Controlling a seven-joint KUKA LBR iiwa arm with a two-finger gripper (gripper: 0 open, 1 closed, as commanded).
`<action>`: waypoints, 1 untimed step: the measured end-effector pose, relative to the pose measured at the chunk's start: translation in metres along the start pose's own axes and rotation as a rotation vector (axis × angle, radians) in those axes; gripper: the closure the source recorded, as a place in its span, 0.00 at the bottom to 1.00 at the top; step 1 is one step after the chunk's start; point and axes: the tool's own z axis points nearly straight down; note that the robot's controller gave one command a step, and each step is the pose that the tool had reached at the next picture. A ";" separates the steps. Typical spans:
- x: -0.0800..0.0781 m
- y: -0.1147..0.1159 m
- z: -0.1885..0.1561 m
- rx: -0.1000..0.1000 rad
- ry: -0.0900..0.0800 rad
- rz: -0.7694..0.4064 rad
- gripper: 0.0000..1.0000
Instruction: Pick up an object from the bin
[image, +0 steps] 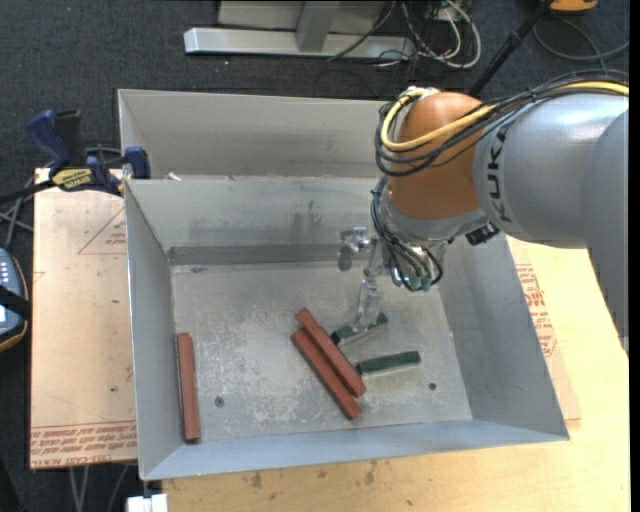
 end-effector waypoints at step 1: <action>-0.002 0.000 -0.005 0.000 -0.008 0.000 0.00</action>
Offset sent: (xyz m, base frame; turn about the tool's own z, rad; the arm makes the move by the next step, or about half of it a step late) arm -0.0663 -0.0037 -0.0601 -0.1776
